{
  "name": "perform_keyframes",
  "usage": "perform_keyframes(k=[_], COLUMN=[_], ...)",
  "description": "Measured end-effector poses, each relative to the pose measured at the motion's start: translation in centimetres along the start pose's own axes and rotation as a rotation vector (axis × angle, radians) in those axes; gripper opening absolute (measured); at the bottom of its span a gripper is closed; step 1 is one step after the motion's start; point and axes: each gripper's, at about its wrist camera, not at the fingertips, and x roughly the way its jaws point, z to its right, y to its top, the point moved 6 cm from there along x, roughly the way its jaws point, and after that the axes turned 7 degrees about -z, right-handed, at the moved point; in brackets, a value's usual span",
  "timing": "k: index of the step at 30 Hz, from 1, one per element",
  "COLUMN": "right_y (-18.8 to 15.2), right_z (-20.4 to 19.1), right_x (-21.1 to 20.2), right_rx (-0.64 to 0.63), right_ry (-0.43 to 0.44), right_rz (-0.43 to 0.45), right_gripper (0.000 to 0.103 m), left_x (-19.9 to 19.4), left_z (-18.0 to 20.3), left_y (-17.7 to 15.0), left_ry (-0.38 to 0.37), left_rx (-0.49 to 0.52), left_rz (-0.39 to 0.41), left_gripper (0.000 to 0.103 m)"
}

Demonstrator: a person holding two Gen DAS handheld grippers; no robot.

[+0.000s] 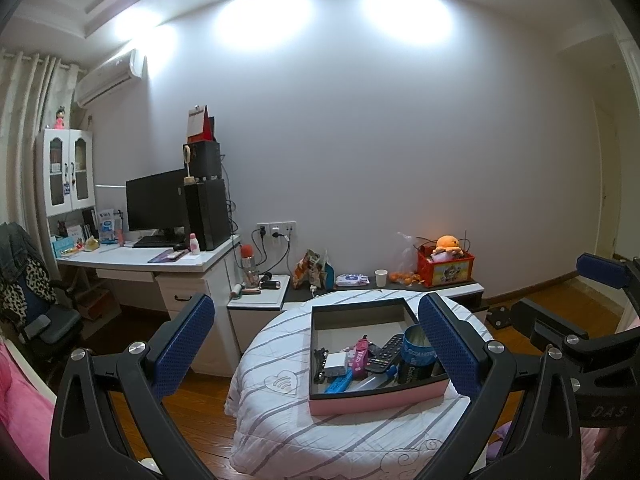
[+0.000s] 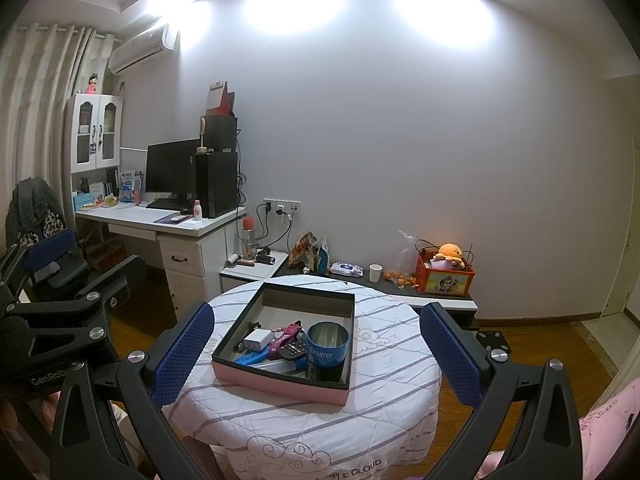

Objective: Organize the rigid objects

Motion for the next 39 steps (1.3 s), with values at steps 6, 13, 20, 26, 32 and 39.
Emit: perform_keyframes(k=[6,13,20,26,32,39], right_y=[-0.22,-0.3,-0.47,-0.47,-0.65,-0.75], right_z=[-0.09,-0.12,-0.19,-0.27,-0.29,-0.31], right_x=[0.25,0.31,0.41,0.49,0.72,0.77], right_rx=[-0.002,-0.002,-0.006,-0.007,-0.009,-0.009], right_ry=[-0.001,0.0,-0.003,-0.004,-0.002,-0.001], right_rz=[-0.01,-0.011,-0.015,-0.016,-0.021,-0.023], right_gripper=[0.103,0.103,0.103,0.103,0.103,0.103], left_x=[0.03,-0.04,-0.05,-0.05,-0.03,-0.12], left_z=[-0.22,-0.33,-0.46,-0.51,-0.5,-0.79], left_y=[-0.36,-0.48,-0.56,-0.56,-0.55,-0.75], left_ry=[0.009,0.013,0.013,0.013,0.014,0.014], left_rx=[0.006,0.008,0.007,0.007,0.008,0.008], left_rz=[0.0,-0.001,-0.005,-0.006,-0.006,-0.008], left_gripper=[0.103,0.103,0.103,0.103,0.103,0.103])
